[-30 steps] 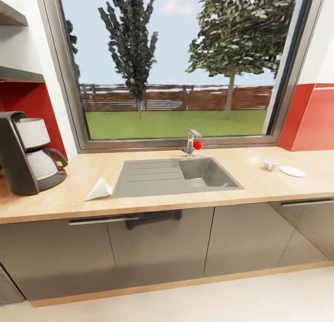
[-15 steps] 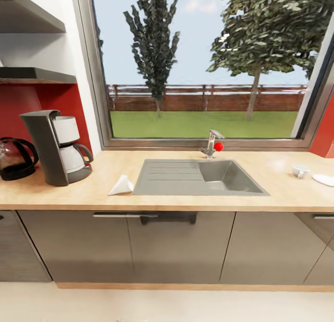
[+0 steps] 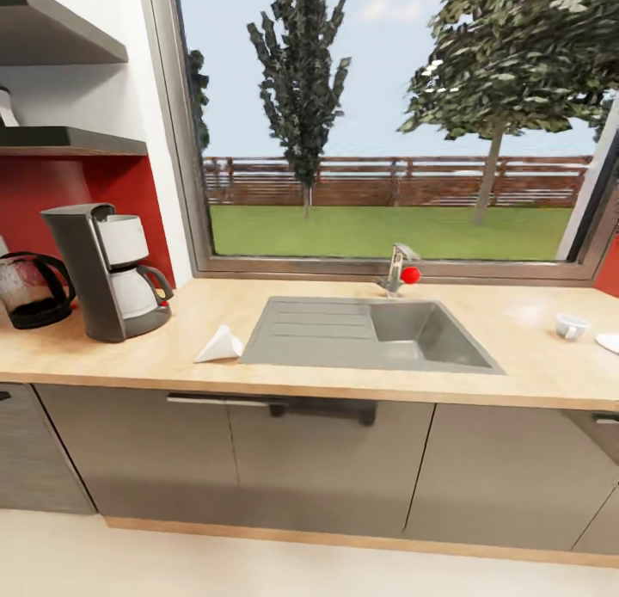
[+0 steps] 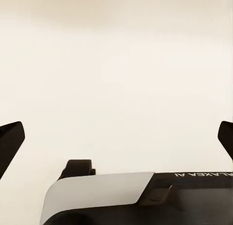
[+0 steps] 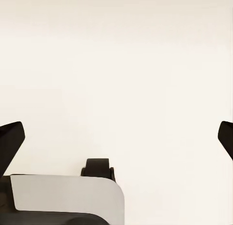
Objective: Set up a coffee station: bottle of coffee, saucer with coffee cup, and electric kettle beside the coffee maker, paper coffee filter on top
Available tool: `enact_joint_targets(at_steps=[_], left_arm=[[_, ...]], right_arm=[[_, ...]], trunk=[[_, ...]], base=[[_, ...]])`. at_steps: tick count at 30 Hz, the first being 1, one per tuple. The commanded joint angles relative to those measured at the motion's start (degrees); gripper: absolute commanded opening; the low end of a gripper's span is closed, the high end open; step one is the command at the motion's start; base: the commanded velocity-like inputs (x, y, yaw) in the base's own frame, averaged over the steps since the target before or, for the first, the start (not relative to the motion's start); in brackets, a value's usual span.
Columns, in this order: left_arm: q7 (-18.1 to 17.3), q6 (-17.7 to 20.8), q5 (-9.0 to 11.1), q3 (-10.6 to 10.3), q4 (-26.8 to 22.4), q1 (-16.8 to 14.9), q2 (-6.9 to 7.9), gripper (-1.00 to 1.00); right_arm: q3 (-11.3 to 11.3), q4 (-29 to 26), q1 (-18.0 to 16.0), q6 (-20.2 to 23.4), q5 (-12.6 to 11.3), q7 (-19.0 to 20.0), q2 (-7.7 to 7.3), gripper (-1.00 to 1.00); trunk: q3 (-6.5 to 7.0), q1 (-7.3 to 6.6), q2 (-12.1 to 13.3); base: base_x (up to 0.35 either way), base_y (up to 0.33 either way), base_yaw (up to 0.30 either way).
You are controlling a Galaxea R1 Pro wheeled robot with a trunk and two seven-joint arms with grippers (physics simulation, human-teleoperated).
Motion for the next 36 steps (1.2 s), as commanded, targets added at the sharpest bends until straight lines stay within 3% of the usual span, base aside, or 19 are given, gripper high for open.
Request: enact_joint_targets(at_steps=[1,9,24,36], left_arm=[[0.02,-0.1,-0.03,0.07,-0.04,0.01,-0.02,1.0],[-0.02,-0.1,-0.03,0.07,0.0,0.01,0.0,1.0],[-0.03,-0.1,-0.03,0.07,0.0,0.01,0.04,1.0],[-0.01,-0.1,-0.03,0.07,-0.03,0.01,-0.02,1.0]], right_arm=[[0.03,0.05,-0.03,-0.17,0.04,-0.01,-0.01,1.0],[0.03,0.05,-0.03,-0.17,0.05,-0.01,0.05,1.0],[0.06,0.05,-0.03,-0.17,0.05,-0.01,0.08,1.0],[0.07,0.05,-0.03,-0.17,0.05,-0.01,0.0,1.0]], trunk=[[-0.05,0.01,-0.03],[-0.05,0.01,-0.03],[-0.05,0.01,-0.03],[-0.05,0.01,-0.03]], base=[[0.097,-0.303,0.077],[0.071,-0.234,0.189],[0.005,-0.017,0.262],[0.0,-0.23,0.059]])
